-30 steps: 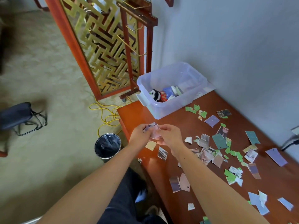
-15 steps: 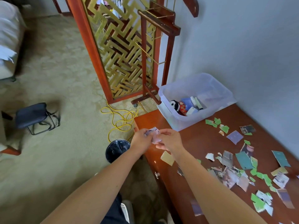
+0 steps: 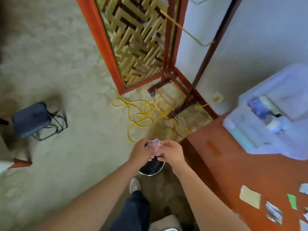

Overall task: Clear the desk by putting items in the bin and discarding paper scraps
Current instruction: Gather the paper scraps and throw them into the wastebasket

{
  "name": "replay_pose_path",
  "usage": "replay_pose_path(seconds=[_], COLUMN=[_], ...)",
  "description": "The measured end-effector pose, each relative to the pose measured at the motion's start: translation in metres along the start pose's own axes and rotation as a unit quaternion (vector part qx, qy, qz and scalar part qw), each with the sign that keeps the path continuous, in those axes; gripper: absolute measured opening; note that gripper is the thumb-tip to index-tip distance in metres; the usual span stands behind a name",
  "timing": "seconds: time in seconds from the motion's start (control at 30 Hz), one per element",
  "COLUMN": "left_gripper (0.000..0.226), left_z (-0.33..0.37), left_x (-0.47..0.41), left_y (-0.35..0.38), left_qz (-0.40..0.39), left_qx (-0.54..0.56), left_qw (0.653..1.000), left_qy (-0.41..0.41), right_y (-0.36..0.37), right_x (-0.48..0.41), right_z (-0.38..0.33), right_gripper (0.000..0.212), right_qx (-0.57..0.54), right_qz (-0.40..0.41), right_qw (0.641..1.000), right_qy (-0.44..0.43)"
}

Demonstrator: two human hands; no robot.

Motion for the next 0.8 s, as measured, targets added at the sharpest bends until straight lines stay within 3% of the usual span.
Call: replay_pose_path(seconds=[0.13, 0.4, 0.57, 0.63, 0.73, 0.8], left_gripper=[0.017, 0.010, 0.029, 0.046, 0.066, 0.066], left_z=[-0.048, -0.161, -0.226, -0.238, -0.245, -0.242], left_x=[-0.055, -0.172, -0.233, -0.244, -0.250, -0.242], left_y=[-0.016, 0.019, 0.056, 0.068, 0.077, 0.078], left_qz=[-0.040, -0.058, -0.072, -0.062, -0.032, -0.015], left_qx=[-0.026, -0.020, -0.004, 0.010, 0.017, 0.033], left_qw=[0.998, 0.993, 0.990, 0.987, 0.983, 0.981], left_qy=[-0.051, -0.098, -0.123, -0.146, -0.182, -0.192], right_y=[0.043, 0.078, 0.077, 0.074, 0.065, 0.056], right_x=[-0.036, -0.130, -0.184, -0.199, -0.206, -0.200], right_z=[0.047, 0.162, 0.234, 0.254, 0.270, 0.268], right_gripper=[0.004, 0.020, 0.016, 0.013, 0.043, 0.048], right_qx=[0.010, 0.068, 0.071, 0.067, 0.089, 0.118], right_qz=[0.023, 0.053, 0.051, 0.034, -0.007, -0.004], right_qw=[0.998, 0.991, 0.989, 0.989, 0.986, 0.984], right_qy=[0.059, 0.103, 0.115, 0.125, 0.139, 0.132])
Point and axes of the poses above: each hand's wrist, its own x-axis away from the middle knuckle, its own y-axis out of the palm, z = x × y, the point moved 3 cm from there along -x, towards the middle knuckle, and after that the axes turned 10 degrees about -y, right-handed, at the moved point
